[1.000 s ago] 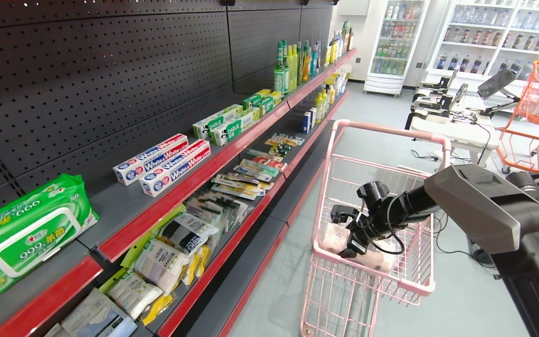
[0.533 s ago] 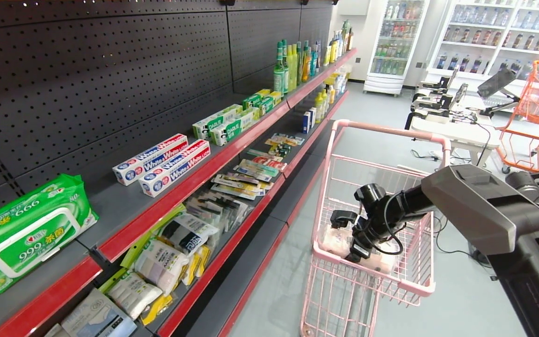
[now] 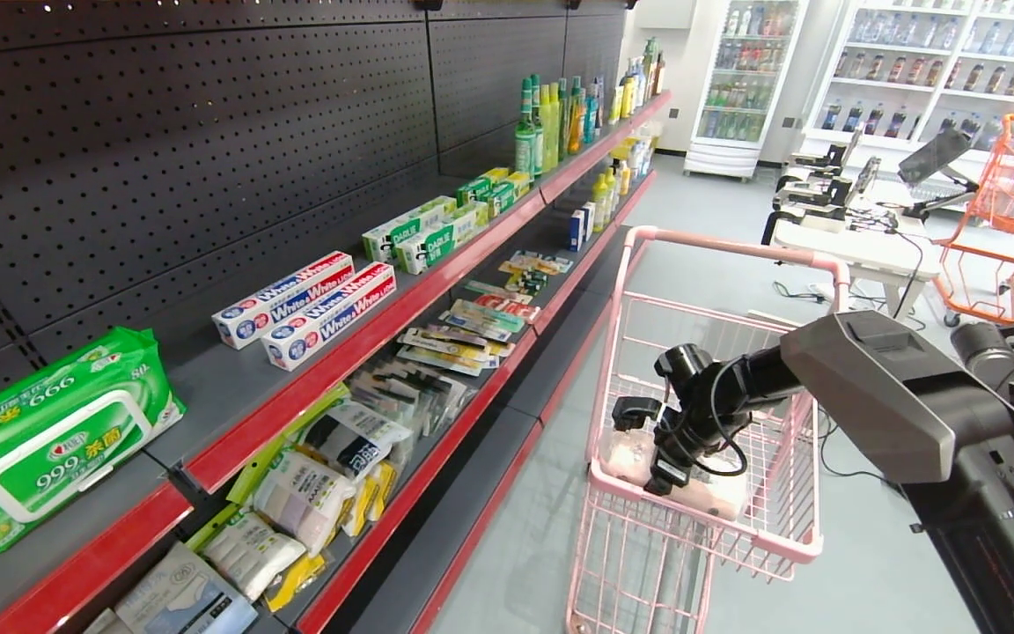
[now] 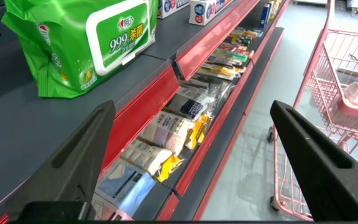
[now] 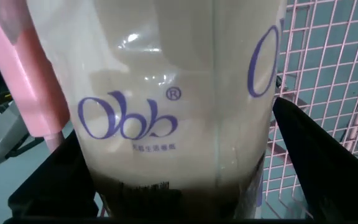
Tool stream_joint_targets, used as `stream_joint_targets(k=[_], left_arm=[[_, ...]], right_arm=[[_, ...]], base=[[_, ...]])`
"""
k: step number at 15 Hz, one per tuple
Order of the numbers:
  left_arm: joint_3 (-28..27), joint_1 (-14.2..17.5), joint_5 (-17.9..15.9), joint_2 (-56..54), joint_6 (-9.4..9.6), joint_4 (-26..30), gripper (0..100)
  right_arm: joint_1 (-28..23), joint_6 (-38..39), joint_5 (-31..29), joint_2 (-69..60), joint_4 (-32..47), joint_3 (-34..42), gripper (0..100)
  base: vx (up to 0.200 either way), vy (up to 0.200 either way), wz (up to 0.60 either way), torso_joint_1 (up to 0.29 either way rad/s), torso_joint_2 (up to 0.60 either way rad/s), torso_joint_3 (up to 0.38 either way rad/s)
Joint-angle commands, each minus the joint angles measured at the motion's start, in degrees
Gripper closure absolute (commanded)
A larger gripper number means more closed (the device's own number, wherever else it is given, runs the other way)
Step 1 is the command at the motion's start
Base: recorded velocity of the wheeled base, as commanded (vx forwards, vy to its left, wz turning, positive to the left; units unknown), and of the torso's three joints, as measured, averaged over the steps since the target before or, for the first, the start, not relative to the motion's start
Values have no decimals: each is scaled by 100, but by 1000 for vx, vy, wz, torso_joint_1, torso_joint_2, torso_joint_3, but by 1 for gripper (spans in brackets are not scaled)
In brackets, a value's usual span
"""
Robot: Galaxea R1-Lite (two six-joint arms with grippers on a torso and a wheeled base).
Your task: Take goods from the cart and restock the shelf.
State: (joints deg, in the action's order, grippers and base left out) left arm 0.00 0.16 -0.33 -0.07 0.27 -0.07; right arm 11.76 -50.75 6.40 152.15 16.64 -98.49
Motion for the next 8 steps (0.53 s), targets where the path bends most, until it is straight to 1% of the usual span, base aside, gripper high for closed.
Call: stream_joint_targets(k=[1,2,3,8], left_arm=[[0,2,-2,7,0,-1,0],[0,2,-2,7,0,-1,0],[0,2,-2,7,0,-1,0],[0,2,-2,7,0,-1,0]], right_arm=[[1,4,2,25,-3,-30,0],[1,4,2,25,-3,-30,0],[1,4,46,25,-3,-39,100],[1,206,10,69,401,-180,100]], base=[[0,0,0,0,0,0],[0,0,0,0,0,0],[0,0,0,0,0,0],[0,0,0,0,0,0]])
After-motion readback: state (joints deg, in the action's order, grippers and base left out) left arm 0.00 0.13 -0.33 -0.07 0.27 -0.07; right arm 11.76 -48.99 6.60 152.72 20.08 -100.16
